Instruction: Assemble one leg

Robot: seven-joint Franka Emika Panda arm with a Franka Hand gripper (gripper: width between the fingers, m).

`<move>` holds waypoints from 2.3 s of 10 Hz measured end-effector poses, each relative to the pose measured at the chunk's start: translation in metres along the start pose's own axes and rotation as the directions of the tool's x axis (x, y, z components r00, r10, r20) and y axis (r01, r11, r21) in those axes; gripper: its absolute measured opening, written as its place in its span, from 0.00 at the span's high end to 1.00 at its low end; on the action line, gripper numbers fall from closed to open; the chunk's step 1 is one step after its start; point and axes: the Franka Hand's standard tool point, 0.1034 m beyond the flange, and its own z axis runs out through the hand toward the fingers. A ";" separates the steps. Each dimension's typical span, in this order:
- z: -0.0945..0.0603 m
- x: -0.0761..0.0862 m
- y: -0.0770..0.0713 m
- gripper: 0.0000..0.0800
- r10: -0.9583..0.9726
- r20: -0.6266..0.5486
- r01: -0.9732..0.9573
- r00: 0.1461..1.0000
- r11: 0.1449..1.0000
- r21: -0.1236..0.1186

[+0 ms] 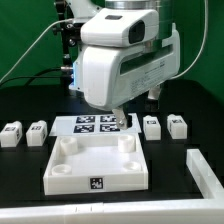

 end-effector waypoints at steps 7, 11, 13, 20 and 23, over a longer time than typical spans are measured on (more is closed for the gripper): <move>0.008 -0.044 -0.028 0.19 -0.332 0.006 0.332 0.943 0.943 0.003; 0.012 -0.060 -0.024 0.19 -0.611 0.011 0.611 0.791 0.791 -0.004; 0.016 -0.063 -0.027 0.19 -0.611 0.010 0.611 0.792 0.792 -0.001; 0.095 -0.140 -0.076 0.19 -0.608 -0.025 0.609 0.794 0.793 0.036; 0.105 -0.142 -0.076 0.19 -0.600 -0.029 0.600 0.800 0.798 0.050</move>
Offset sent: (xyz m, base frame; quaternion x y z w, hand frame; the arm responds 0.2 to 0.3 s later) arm 0.0000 0.0000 0.0000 0.0000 0.0000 -0.0899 0.9960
